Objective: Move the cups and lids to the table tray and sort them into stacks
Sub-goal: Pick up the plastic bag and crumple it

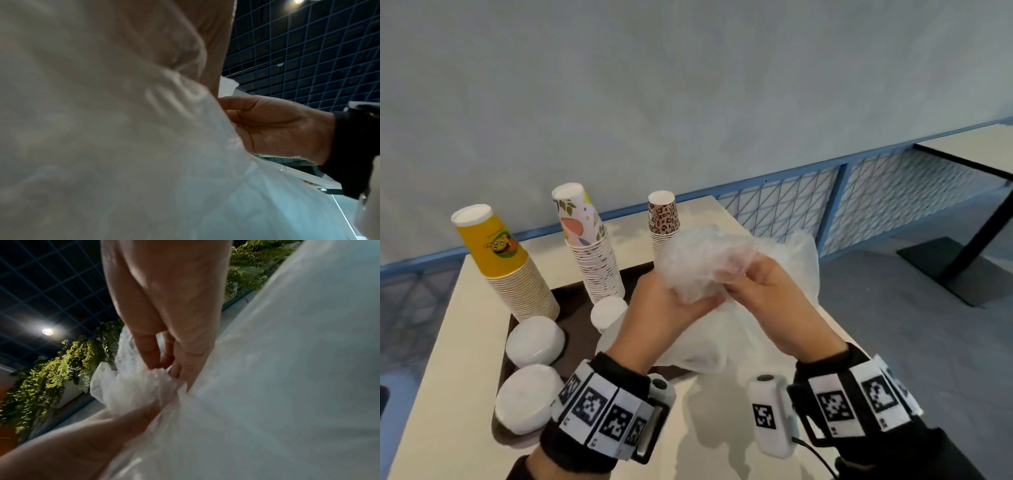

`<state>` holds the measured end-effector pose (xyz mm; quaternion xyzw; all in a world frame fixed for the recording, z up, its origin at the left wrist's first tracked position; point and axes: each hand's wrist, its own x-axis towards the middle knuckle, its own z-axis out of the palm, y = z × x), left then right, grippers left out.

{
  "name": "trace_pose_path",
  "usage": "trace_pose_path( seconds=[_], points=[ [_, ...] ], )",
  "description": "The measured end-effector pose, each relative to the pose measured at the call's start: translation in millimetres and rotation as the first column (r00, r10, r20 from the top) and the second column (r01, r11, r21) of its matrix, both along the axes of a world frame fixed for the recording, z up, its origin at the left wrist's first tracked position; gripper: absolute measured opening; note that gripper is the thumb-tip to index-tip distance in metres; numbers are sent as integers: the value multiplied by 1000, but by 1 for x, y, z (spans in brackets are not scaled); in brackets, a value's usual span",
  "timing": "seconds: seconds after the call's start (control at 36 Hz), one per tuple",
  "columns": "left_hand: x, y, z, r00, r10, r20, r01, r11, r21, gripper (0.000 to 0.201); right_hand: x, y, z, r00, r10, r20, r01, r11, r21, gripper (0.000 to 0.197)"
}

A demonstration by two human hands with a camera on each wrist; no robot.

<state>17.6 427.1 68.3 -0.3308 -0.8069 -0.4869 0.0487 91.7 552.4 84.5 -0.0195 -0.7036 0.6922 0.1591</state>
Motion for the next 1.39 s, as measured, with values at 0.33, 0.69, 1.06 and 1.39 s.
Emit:
trace_pose_path(
  seconds=[0.33,0.69,1.06,1.39],
  points=[
    [-28,38,8,930,367,18,-364,914,178,48,-36,117,-21,950,-285,-125,306,929,209,16],
    [-35,64,-10,811,584,26,-578,794,189,54,-119,183,-201,844,-187,502,-327,563,759,56],
    [-25,68,-3,677,733,67,-736,674,66,47,-155,185,-199,878,-160,451,-242,665,707,22],
    [-33,72,-13,670,739,67,-739,673,-29,41,-140,165,-79,983,-181,-40,185,939,290,17]
  ],
)
